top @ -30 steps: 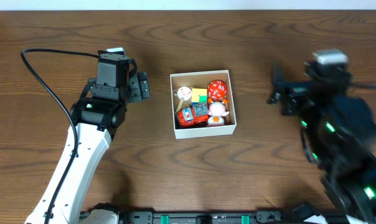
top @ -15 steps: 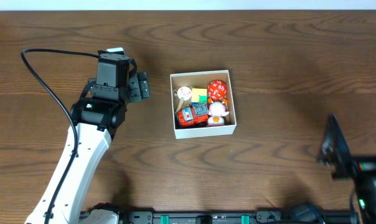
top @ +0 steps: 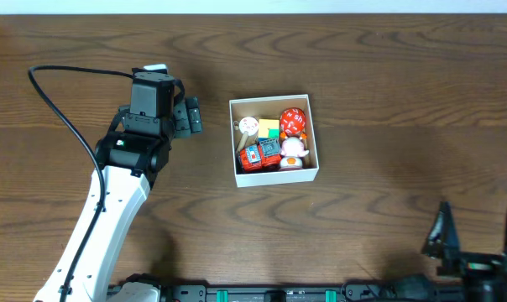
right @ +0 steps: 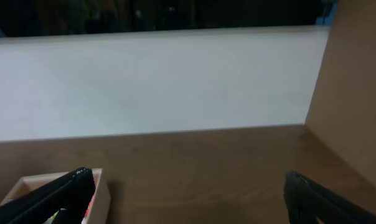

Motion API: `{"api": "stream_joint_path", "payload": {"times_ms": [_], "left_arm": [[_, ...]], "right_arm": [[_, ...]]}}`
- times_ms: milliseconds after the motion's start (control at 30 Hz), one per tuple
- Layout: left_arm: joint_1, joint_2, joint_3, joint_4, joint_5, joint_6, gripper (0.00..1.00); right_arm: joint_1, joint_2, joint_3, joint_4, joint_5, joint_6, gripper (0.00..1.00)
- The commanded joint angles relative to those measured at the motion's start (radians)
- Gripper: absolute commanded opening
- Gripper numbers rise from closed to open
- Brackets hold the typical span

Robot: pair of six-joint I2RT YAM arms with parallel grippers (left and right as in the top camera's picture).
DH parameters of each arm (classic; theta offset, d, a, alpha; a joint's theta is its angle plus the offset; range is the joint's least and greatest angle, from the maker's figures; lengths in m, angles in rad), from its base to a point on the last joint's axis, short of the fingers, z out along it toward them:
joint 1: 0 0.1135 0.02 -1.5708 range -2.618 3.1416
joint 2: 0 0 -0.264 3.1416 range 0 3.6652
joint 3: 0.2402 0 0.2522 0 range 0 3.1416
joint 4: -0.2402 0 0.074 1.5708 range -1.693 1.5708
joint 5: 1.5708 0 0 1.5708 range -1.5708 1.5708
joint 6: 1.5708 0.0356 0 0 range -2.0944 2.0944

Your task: Pack container

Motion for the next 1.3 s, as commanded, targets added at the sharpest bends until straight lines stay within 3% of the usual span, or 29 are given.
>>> {"api": "stream_joint_path", "payload": {"times_ms": [0, 333, 500, 967, 1267], "left_arm": [[0.004, -0.006, 0.003, 0.001, -0.012, 0.021, 0.98], [0.004, -0.006, 0.003, 0.001, -0.012, 0.021, 0.98], [0.004, -0.006, 0.003, 0.001, -0.012, 0.021, 0.98], [0.004, -0.006, 0.002, 0.001, -0.012, 0.021, 0.98], [0.004, -0.006, 0.003, 0.001, -0.012, 0.021, 0.98]], "right_arm": [[-0.04, -0.044, -0.124, 0.067, -0.067, -0.012, 0.99], [-0.06, -0.066, -0.521, 0.514, -0.074, 0.05, 0.99], [-0.075, -0.075, -0.676, 0.645, -0.077, 0.14, 0.99], [-0.098, -0.075, -0.854, 0.736, -0.119, 0.145, 0.99], [-0.099, -0.075, -0.854, 0.726, -0.183, 0.085, 0.99]]}}
